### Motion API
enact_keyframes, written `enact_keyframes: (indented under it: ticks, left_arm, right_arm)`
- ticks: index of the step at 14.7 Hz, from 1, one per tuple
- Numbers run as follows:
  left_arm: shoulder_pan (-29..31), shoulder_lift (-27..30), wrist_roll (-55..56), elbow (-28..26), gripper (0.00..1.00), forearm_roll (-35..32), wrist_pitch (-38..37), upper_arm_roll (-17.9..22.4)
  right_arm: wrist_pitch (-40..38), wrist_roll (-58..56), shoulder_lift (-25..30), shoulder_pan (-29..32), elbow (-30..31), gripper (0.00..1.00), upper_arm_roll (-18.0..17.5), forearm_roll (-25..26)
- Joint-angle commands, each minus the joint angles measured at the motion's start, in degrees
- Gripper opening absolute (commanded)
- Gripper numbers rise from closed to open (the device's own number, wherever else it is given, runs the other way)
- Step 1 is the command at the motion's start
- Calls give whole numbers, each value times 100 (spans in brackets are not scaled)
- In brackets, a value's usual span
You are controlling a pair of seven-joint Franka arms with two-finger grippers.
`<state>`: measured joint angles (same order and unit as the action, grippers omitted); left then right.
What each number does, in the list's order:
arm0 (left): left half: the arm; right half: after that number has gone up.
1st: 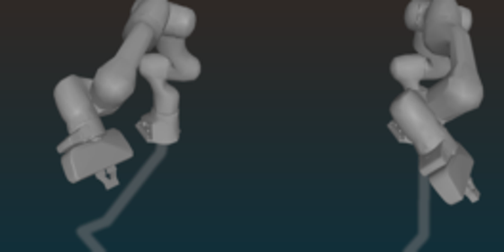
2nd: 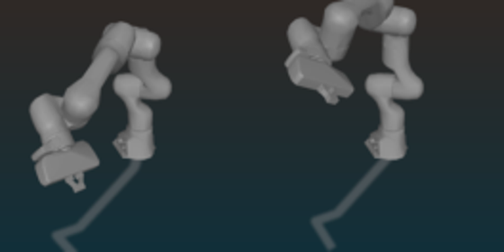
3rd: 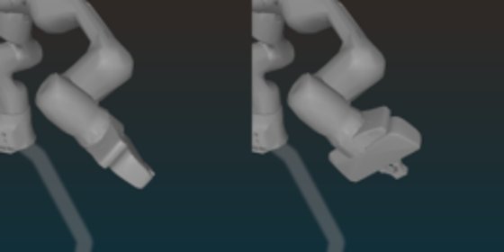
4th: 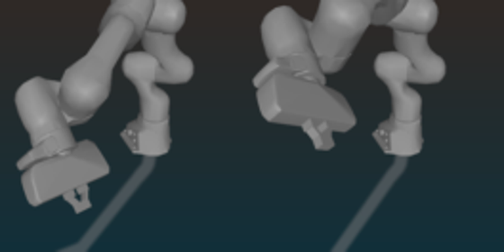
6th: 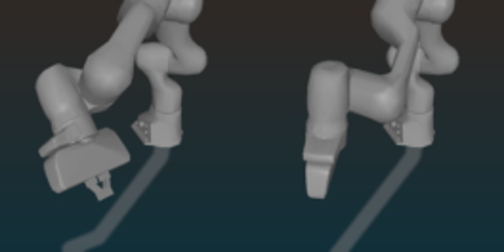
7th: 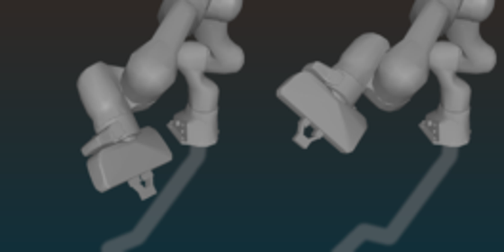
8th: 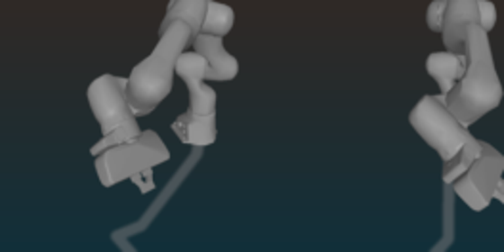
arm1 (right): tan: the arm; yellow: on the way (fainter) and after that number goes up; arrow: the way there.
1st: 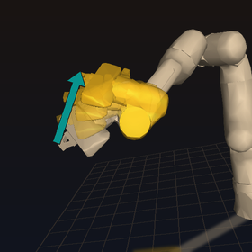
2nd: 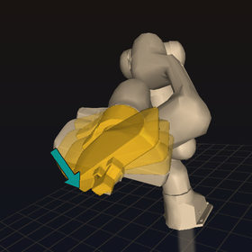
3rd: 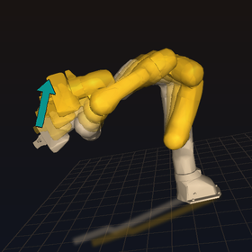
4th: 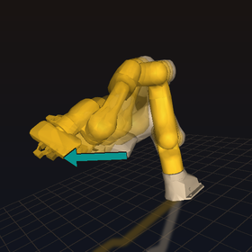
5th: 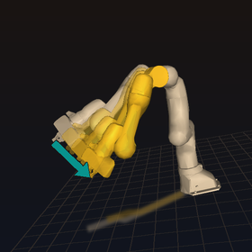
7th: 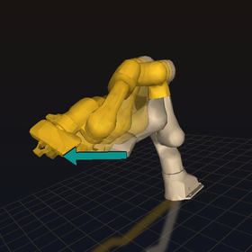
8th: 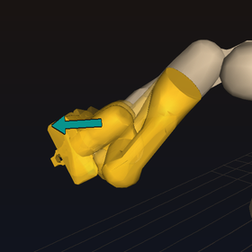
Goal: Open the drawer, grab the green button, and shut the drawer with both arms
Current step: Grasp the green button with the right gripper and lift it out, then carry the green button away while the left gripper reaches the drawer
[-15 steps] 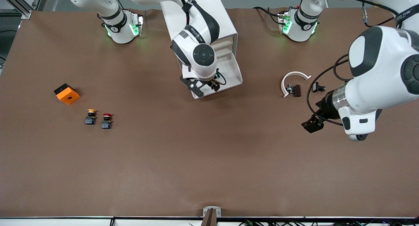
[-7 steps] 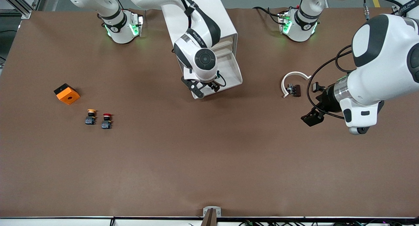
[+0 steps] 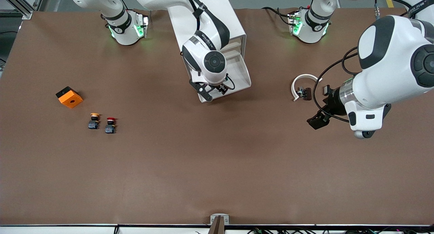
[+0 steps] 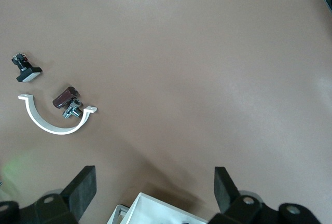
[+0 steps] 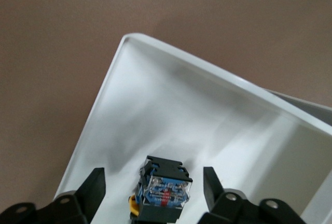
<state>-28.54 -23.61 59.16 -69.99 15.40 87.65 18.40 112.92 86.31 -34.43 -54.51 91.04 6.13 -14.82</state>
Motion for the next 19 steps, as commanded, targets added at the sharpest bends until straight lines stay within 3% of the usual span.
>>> enact_keyframes:
  ticks: [1, 7, 10, 15, 19]
  left_arm:
    - [-20, 41, -115, -59, 100, -116, 59, -30]
    - [-47, -143, -97, -59, 100, -81, 129, -205]
    - [-117, -249, -124, -111, 100, -107, 208, -249]
    - [-143, -249, -642, -760, 100, -142, 988, -679]
    - [-573, -266, -651, -1515, 100, -247, 2095, -768]
  right_arm:
    - [212, 79, -117, -209, -34, 60, 64, -144]
    - [249, 44, -170, -209, -95, 27, 64, -144]
    - [65, 17, -143, -43, -314, 27, 73, -144]
    - [-1690, -166, -134, 817, -1350, 28, 64, -135]
    - [-2713, -1736, -21, 1564, -1625, 28, 108, -56]
